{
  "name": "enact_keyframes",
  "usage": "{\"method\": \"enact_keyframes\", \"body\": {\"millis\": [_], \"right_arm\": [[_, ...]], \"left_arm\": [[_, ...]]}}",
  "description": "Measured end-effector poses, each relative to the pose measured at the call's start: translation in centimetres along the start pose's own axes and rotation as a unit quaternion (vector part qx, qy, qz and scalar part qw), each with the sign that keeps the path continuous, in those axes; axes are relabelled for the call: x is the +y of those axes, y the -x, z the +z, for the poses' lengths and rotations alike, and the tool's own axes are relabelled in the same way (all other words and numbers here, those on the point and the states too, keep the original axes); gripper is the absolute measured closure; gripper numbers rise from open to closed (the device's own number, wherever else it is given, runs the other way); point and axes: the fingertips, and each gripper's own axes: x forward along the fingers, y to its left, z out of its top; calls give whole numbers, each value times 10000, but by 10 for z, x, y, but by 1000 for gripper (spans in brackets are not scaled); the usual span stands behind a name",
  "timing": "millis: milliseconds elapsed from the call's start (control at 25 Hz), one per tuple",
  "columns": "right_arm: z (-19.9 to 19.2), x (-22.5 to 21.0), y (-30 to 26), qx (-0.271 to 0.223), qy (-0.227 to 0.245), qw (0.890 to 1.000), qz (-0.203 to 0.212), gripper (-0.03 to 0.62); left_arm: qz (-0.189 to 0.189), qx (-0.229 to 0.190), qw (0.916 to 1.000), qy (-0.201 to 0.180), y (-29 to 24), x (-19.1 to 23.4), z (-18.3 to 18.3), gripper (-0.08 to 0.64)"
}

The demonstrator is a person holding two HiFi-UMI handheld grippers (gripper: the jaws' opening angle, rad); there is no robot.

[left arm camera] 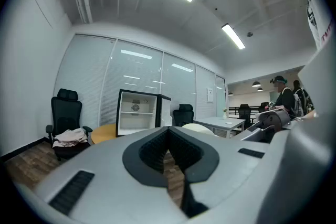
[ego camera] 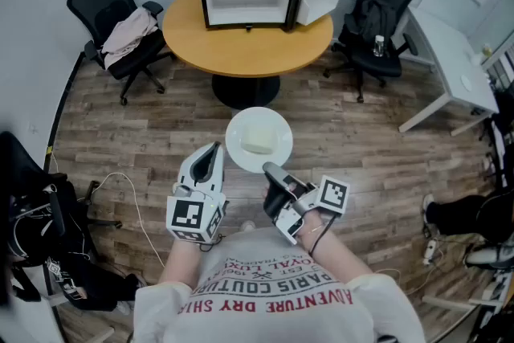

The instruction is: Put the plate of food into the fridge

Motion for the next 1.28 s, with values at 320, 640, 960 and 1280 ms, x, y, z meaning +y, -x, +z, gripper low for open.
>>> {"method": "enact_keyframes", "body": {"millis": [320, 640, 960, 1280], "right_arm": [[1, -2, -4, -10, 91, 9999, -45, 554], [4, 2, -19, -92, 263, 9995, -123, 554], [14, -8, -41, -71, 192, 9994, -296, 555], [55, -19, -81, 201, -1, 9993, -313, 555]], "left_arm": [[30, 45, 9999, 107, 3, 9, -8, 537], [112, -14, 9999, 31, -1, 25, -4, 537], [229, 136, 9996, 25, -13, 38, -10, 537], [562, 314, 9979, -121, -57, 61, -18, 537]]}}
